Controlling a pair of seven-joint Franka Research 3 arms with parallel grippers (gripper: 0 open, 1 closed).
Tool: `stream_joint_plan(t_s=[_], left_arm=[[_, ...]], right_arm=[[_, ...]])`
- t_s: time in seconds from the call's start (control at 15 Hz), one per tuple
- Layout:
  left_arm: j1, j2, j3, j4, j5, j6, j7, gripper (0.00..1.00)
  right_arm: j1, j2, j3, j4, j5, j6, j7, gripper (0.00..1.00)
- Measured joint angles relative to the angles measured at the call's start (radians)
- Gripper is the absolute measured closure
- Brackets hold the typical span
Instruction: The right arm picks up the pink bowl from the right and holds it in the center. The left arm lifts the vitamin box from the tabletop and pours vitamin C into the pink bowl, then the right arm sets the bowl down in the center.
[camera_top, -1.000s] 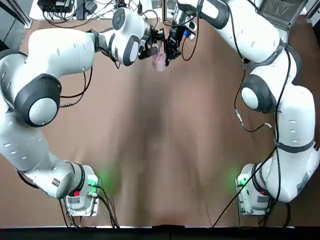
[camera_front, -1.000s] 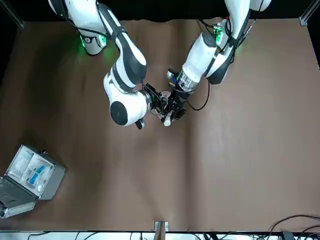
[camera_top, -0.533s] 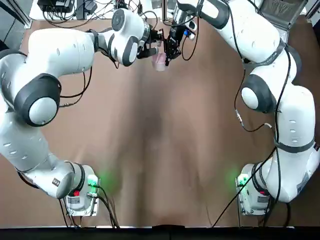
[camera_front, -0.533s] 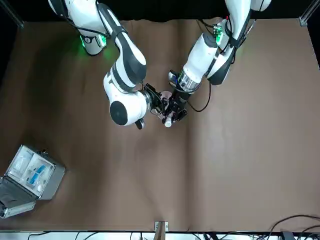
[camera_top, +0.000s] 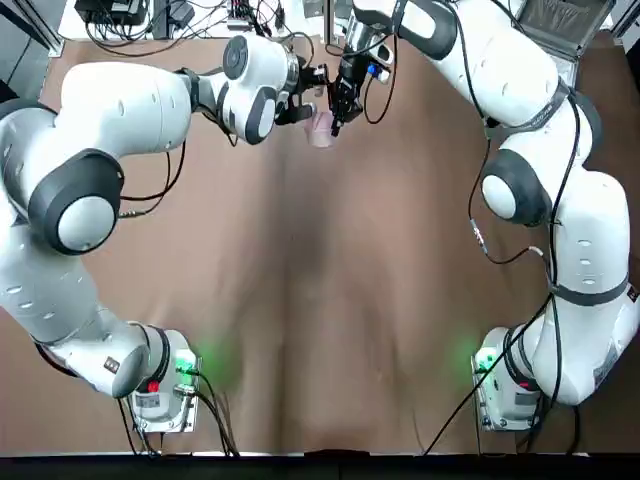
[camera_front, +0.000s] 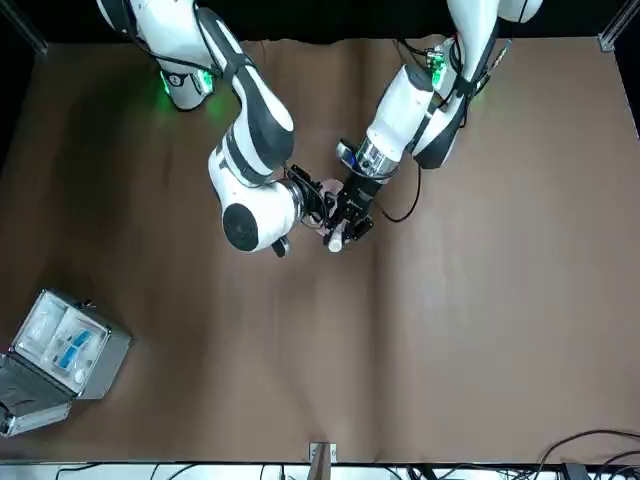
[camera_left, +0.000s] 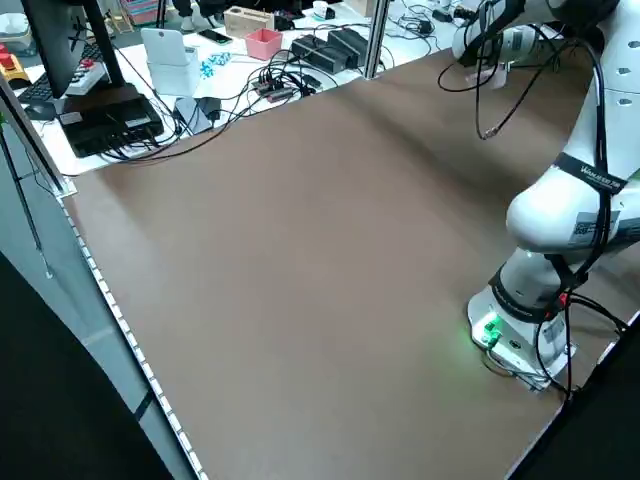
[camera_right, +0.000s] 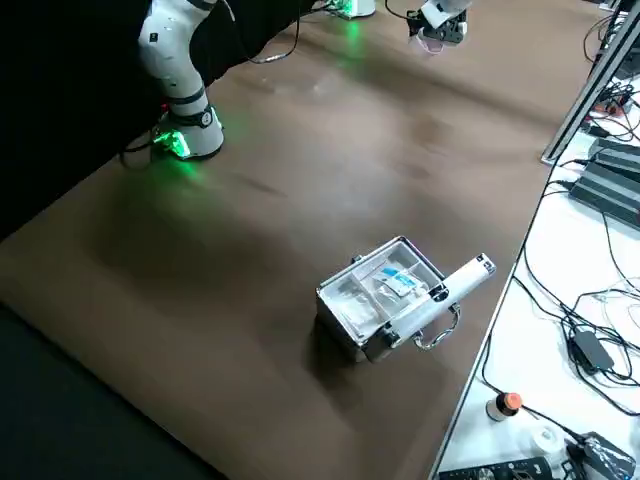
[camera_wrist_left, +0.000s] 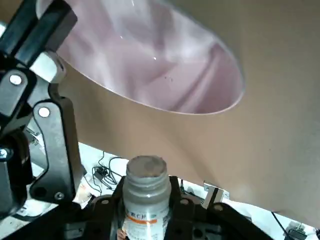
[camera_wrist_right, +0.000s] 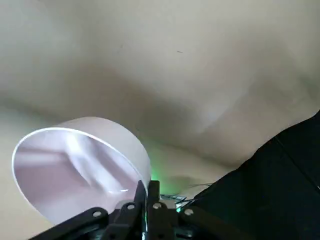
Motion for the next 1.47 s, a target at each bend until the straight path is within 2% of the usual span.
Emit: stream_joint_plan(t_s=[0.27, 1.13, 1.27, 1.47], left_arm=[[-0.009, -0.001, 0.001, -0.032, 0.000, 0.067, 0.000, 0.65], [0.006, -0.013, 0.003, -0.062, -0.009, 0.059, 0.043, 0.65], [0.028, -0.019, -0.002, -0.059, -0.063, -0.001, -0.002, 0.65], [0.053, -0.037, -0.007, -0.025, -0.198, -0.145, -0.020, 0.65]], right_arm=[[0.002, 0.001, 0.003, -0.007, -0.001, -0.005, -0.001, 0.97], [-0.018, 0.001, -0.002, 0.017, -0.001, 0.035, -0.001, 0.97], [-0.018, 0.001, -0.002, 0.017, -0.001, 0.035, -0.001, 0.97], [-0.018, 0.001, -0.002, 0.017, -0.001, 0.035, -0.001, 0.97]])
